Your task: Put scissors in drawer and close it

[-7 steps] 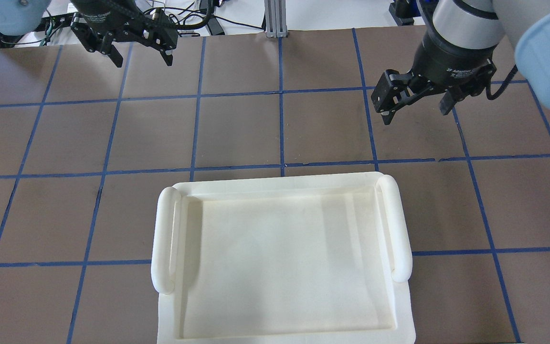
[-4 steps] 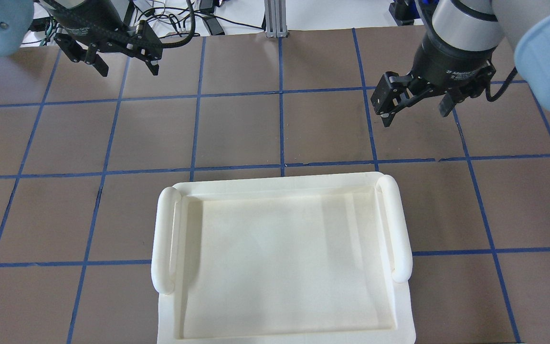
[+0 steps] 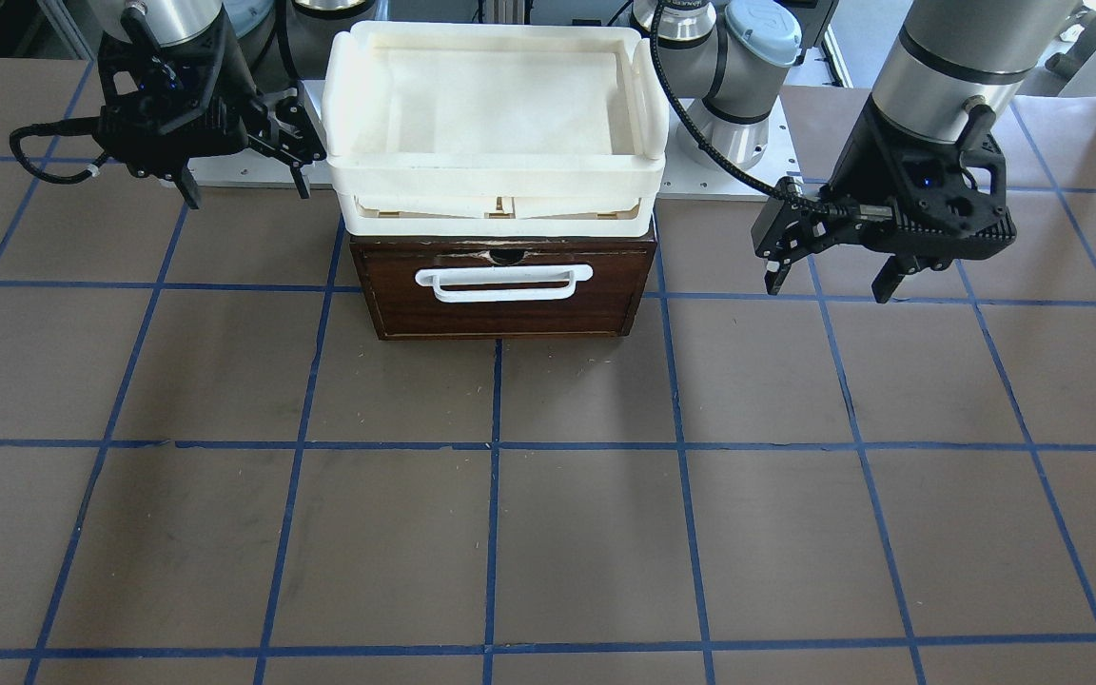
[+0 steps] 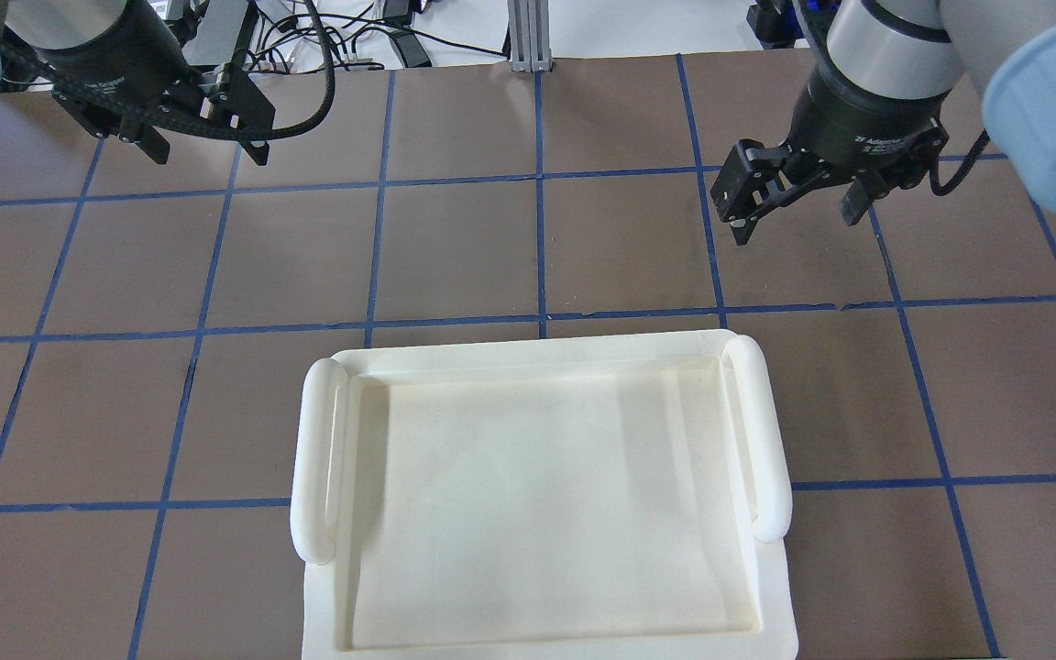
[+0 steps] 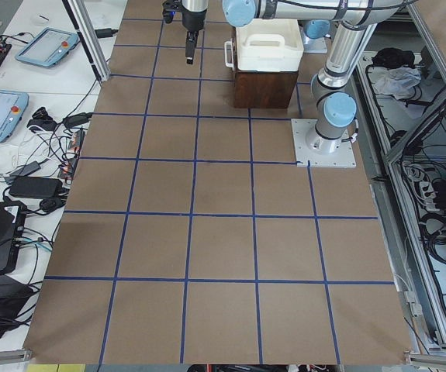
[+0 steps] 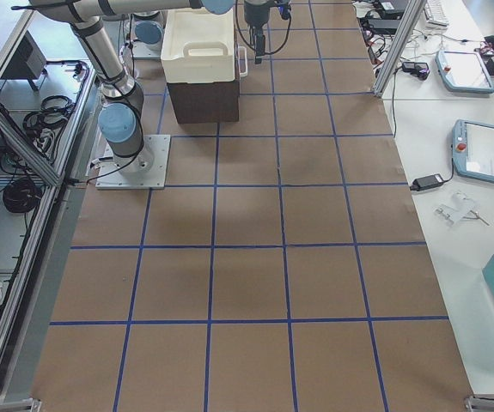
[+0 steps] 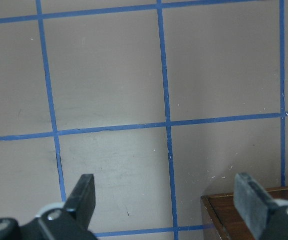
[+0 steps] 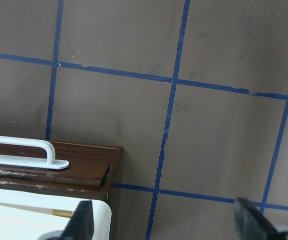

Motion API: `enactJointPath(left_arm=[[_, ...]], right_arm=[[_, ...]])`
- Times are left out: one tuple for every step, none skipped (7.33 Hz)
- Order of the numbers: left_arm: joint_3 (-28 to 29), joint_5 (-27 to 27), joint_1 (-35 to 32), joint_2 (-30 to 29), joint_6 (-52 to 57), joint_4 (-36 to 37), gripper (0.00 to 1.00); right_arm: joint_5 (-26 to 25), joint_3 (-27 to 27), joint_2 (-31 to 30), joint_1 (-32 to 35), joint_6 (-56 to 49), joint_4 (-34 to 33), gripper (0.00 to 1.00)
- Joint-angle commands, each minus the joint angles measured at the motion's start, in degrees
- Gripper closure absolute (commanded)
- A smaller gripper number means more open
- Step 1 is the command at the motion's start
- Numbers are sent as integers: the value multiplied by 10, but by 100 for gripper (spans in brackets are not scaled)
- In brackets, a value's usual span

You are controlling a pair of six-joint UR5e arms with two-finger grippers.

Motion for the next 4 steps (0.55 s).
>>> enactJointPath(left_arm=[[-4,1,2,10,-25,-8,0],[-4,1,5,10,-25,-7,0],[-4,1,9,10,-25,-8,0],[-4,3,9,11,-24,-9,0]], right_arm=[[1,0,1,0,0,0,0],[3,0,1,1,9,-5,0],[9,-1,1,0,11,-5,0],[9,-3,1,-1,13,-6,0]])
